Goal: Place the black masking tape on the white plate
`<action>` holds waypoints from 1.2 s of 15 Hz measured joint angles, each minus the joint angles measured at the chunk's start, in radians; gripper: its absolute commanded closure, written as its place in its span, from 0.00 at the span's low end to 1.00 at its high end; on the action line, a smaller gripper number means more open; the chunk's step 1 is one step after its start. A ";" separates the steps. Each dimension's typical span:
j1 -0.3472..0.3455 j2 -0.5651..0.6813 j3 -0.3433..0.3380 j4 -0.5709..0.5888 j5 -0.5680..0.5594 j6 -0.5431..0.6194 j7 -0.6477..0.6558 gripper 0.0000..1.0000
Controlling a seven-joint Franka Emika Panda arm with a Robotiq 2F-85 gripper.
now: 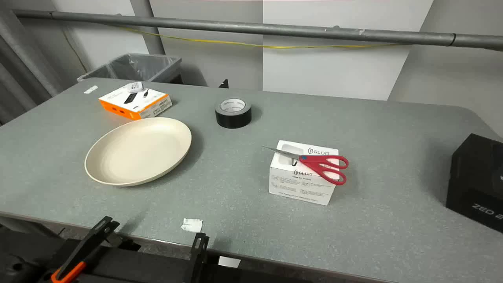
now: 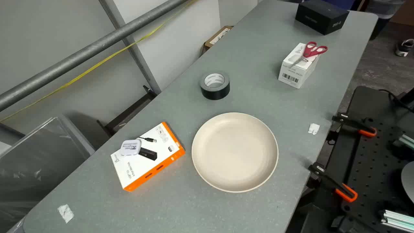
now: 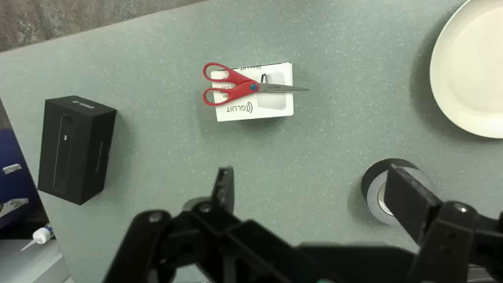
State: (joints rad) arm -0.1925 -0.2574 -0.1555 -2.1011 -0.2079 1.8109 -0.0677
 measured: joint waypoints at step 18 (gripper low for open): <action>0.037 0.179 0.017 0.019 0.111 0.163 0.011 0.00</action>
State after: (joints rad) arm -0.1553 -0.0781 -0.1384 -2.0823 -0.0967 1.9743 -0.0564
